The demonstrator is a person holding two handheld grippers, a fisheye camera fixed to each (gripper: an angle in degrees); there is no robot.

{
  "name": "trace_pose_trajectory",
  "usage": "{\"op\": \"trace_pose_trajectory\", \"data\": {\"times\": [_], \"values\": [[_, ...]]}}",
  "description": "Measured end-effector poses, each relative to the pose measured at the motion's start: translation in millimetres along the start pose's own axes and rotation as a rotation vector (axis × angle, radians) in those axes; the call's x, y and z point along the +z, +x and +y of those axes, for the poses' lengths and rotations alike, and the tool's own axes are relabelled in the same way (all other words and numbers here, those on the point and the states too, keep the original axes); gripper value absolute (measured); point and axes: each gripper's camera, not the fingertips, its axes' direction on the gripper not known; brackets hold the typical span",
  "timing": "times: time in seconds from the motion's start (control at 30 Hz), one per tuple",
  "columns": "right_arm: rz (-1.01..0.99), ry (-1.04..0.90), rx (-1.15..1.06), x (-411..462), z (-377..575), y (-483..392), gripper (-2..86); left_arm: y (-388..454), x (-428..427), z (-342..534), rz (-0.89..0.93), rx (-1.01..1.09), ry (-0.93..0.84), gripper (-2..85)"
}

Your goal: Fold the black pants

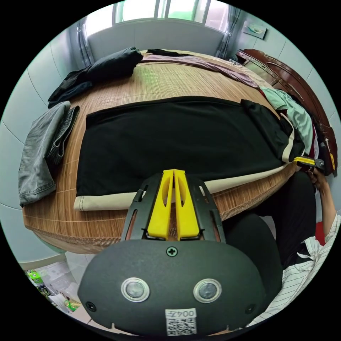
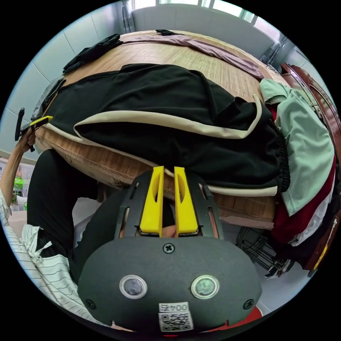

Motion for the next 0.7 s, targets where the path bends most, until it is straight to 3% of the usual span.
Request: {"op": "trace_pose_trajectory", "data": {"times": [0.2, 0.43, 0.57, 0.7], "values": [[0.002, 0.294, 0.135, -66, -17, 66, 8.3, 5, -1, -13, 0.011, -0.019, -0.067, 0.6], [0.334, 0.01, -0.322, -54, -97, 65, 11.6, 26, 0, -24, -0.067, 0.031, -0.103, 0.4], [0.13, -0.106, -0.287, -44, -141, 91, 8.2, 27, 0, -28, -0.061, 0.031, -0.11, 0.3], [0.189, -0.103, -0.263, -40, -180, 99, 2.9, 26, 0, -32, -0.05, 0.027, -0.119, 0.2]]}}
